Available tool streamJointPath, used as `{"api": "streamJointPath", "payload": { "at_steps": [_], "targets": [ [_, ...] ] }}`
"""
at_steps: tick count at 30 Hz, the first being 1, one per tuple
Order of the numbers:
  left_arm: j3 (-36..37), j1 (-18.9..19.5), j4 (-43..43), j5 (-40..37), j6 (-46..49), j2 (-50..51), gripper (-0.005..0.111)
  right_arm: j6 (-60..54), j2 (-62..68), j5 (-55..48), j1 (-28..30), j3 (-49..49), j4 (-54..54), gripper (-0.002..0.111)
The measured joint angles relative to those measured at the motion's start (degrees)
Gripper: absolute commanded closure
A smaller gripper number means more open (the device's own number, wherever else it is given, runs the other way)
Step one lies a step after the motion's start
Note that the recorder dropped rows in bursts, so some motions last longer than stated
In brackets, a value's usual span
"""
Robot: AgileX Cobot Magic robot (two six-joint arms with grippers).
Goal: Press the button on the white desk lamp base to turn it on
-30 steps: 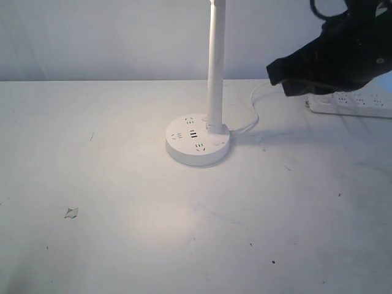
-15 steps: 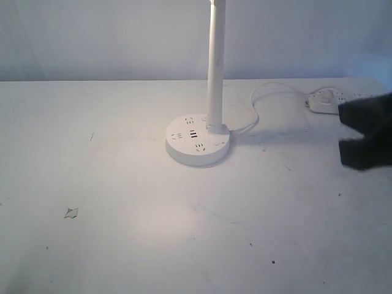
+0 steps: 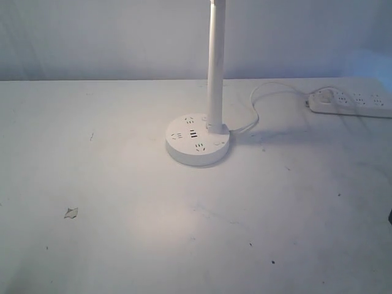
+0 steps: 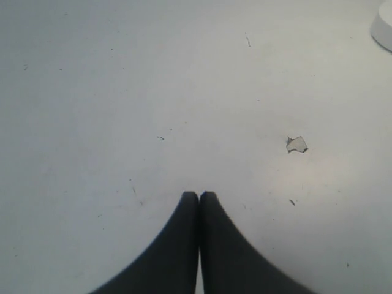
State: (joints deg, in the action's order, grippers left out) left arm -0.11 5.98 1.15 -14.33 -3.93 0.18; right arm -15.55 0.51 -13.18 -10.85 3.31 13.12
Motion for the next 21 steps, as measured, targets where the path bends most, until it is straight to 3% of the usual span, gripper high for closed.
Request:
{"api": "streamJointPath", "payload": {
  "at_steps": [12, 21],
  "targets": [
    [0.0, 0.0, 0.0, -0.09, 0.0, 0.0, 0.107, 0.49, 0.23, 0.0, 0.0, -0.54, -0.25, 0.108],
    [0.0, 0.0, 0.0, -0.09, 0.0, 0.0, 0.107, 10.33, 0.23, 0.25, 0.0, -2.45, -13.63, 0.108]
  ]
}}
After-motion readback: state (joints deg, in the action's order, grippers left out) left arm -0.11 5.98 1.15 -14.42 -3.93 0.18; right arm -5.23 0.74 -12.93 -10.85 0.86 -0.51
